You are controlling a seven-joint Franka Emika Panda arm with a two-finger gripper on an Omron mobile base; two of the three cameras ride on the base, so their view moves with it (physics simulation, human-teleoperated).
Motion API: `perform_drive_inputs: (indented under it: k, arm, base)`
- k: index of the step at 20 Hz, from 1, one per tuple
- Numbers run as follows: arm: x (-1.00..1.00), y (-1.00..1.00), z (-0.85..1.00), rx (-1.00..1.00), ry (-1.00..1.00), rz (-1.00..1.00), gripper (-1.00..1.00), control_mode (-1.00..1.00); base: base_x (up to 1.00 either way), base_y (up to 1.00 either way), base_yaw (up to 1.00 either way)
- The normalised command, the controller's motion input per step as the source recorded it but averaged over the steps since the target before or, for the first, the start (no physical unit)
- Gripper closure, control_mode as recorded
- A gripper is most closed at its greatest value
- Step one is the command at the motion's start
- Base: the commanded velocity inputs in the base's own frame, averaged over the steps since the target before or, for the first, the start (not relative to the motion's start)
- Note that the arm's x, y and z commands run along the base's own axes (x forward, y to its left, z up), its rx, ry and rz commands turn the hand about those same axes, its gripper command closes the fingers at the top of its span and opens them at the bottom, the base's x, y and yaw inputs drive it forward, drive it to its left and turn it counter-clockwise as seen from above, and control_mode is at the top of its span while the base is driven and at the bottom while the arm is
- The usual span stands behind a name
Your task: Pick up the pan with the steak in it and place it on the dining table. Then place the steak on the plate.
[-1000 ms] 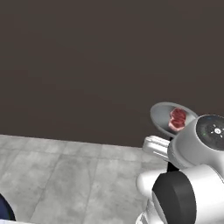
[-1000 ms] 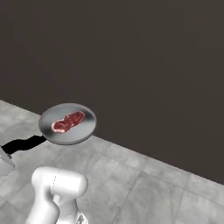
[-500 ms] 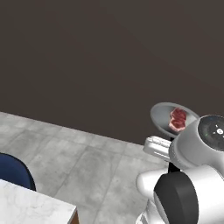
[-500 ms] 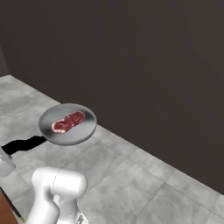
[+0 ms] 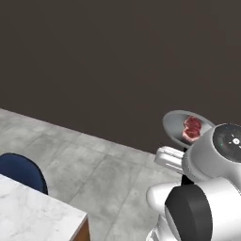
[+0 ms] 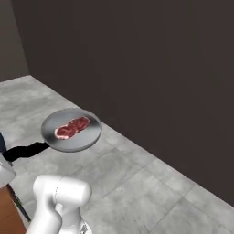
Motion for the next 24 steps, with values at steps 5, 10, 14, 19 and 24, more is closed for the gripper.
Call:
perform_drive_inputs:
  k: [5,10,14,19,24]
  arm:
    - [0.00,0.00,0.00,0.00,0.00,0.00,1.00,1.00]
    - [0.00,0.00,0.00,0.00,0.00,0.00,1.00,1.00]
    - [0.00,0.00,0.00,0.00,0.00,0.00,1.00,1.00]
    - [0.00,0.00,0.00,0.00,0.00,0.00,1.00,1.00]
    - [0.00,0.00,0.00,0.00,0.00,0.00,1.00,1.00]
  base:
    - [-0.17,-0.01,0.46]
    - [-0.15,0.00,0.48]
    - [-0.14,0.00,0.48]
    - [-0.09,0.00,0.49]
    - [-0.07,0.00,0.47]
